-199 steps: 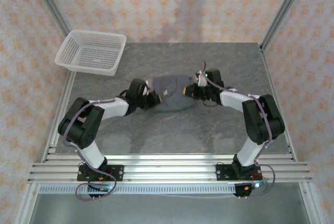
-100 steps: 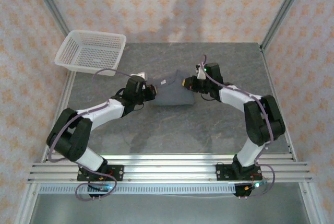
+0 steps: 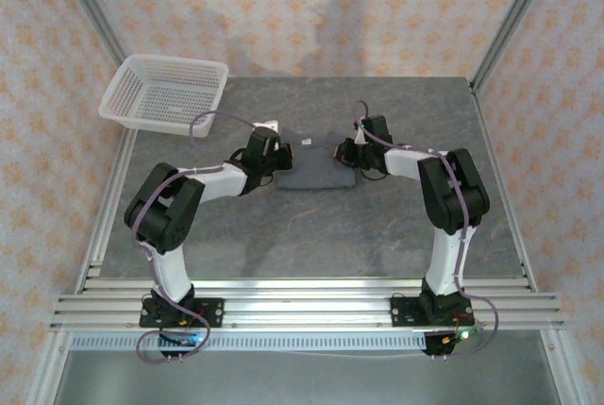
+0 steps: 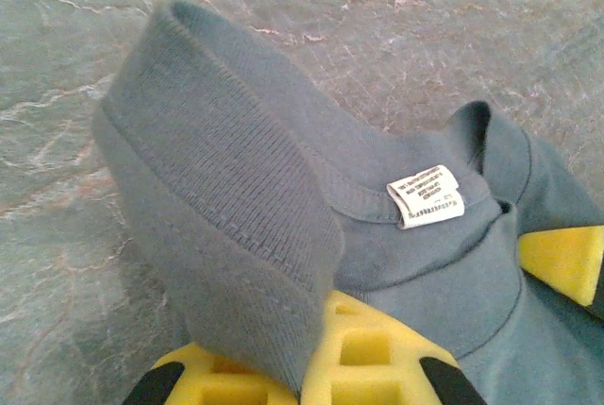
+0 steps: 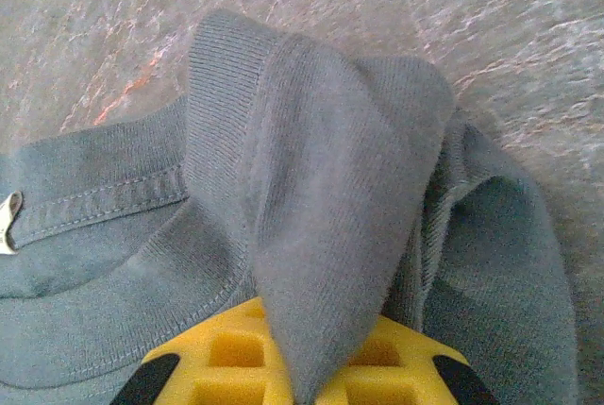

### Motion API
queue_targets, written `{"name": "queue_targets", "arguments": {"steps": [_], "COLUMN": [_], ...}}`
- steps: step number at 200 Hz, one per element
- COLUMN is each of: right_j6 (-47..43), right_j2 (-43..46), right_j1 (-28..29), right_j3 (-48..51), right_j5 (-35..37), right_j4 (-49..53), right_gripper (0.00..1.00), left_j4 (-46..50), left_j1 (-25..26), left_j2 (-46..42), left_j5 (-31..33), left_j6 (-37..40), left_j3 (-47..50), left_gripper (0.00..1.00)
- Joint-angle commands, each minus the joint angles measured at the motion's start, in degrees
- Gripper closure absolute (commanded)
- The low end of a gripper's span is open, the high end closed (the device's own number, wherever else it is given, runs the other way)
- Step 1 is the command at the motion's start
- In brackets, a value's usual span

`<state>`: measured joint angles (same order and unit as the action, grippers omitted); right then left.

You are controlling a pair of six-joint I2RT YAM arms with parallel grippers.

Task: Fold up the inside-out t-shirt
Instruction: Fold the T-shirt at the center of the table.

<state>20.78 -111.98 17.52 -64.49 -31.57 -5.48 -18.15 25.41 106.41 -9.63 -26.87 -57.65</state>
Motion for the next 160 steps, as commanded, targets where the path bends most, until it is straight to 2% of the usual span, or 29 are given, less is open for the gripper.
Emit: {"name": "queue_targets", "arguments": {"steps": [1,27,51,63,76,95,122,146,160], "right_j6": [0.02,2.05,3.20,3.67,3.41,2.70,1.96,1.38,1.95], "right_j2": [2.36,4.28,5.39,8.86,14.13,21.58,27.99,27.39,25.27], "right_j1": [-0.58,-0.75,-1.08,-1.23,-1.24,-1.15,1.35,6.87,8.51], "right_j3": [3.47,8.73,10.28,11.69,13.56,15.41,17.86,17.84,19.10], "right_j5": [4.71,6.93,7.14,9.07,11.06,13.00,14.07,14.22,16.70], "right_j4": [0.14,-2.89,-2.99,-3.24,-3.43,-1.77,-1.39,-1.17,-2.14], "right_gripper": [0.98,0.89,0.76,0.68,0.62,0.61,0.60,0.63,0.66], "left_j4": [-1.91,-1.13,-2.32,-1.42,0.14,5.09,9.56,11.69,10.94], "left_j1": [-0.27,-0.23,-0.27,-0.27,-0.27,-0.27,0.53,3.69,5.48], "left_j2": [1.88,5.19,5.19,3.38,-2.26,-8.99,-15.22,-15.16,-13.50], "left_j5": [-0.58,-1.88,-3.72,-3.91,-3.91,-3.28,-3.82,-4.70,-3.96], "left_j6": [0.86,0.09,-1.19,-1.75,-1.55,-0.71,-0.11,-0.36,-1.17], "left_j3": [-1.84,-2.64,-2.16,-1.70,-0.85,-0.20,1.46,1.70,2.01], "left_gripper": [1.00,0.99,0.83,0.75,0.65,0.57,0.56,0.60,0.61]}}
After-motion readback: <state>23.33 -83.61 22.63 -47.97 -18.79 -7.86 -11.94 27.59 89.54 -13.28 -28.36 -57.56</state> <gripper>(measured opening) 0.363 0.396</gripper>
